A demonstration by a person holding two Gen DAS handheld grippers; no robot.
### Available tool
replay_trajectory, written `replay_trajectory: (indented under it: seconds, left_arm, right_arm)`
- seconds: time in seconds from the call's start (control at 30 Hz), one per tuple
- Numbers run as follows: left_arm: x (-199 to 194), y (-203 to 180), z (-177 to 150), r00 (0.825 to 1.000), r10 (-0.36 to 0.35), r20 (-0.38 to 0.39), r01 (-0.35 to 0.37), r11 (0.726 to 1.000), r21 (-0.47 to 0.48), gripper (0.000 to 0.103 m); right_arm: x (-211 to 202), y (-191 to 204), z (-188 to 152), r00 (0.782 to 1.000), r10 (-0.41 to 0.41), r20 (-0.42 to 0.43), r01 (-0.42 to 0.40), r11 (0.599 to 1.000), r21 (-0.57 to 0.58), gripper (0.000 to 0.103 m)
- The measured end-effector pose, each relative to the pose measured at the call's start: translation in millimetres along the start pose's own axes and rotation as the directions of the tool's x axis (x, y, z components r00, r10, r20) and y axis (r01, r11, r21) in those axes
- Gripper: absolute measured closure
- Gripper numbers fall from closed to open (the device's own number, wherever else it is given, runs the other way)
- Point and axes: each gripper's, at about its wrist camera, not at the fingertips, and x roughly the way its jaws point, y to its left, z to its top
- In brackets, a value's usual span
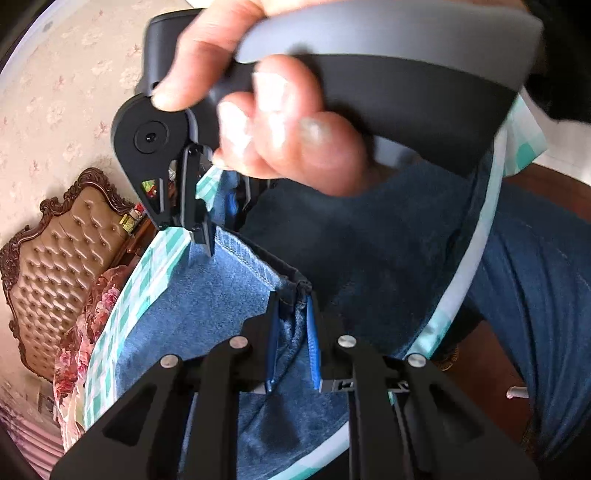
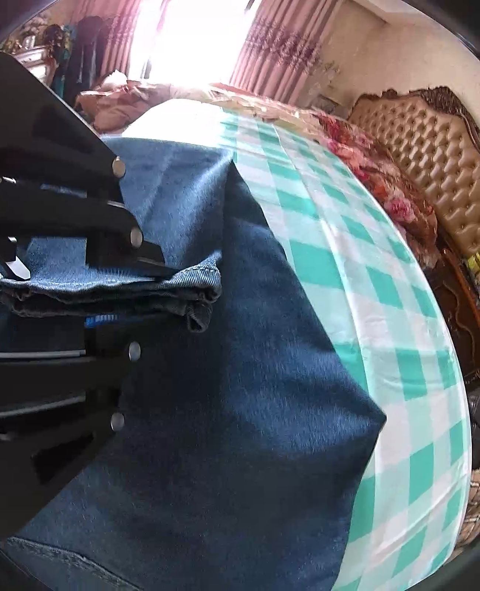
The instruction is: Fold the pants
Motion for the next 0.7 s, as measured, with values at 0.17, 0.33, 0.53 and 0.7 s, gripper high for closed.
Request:
replay_trajectory:
  seconds: [0.17,0.33,0.53,0.7]
  left_arm:
    - [-5,4,0,1.000,-0.020,0.017,0.021,0.998,-0.057,0.066]
    - [-47,37,-13,0.991,-0.059,0.118,0.086,0.967,-0.242,0.034]
    - [-74,147,-99,0.999,0.047,-0.024,-0.049,0.653,-0.755,0.019]
    - [-75,193,-151,0.955,0.168,-0.245,-0.297,0.522,-0.799,0.001]
  right_arm:
    - [-22,-6,2,0.979,-0.116,0.170,0.113,0.993,0.028,0.041]
    - [-70,10,-11,0.833,-0.330,0.444,0.348,0.937,0.042,0.022]
    - [-60,80,-62,0.794,-0.323,0.515,0.461,0.872,-0.164,0.005]
    - [-19,116,-92,0.848,-0.276,0.451,0.431,0.855,-0.287,0.005]
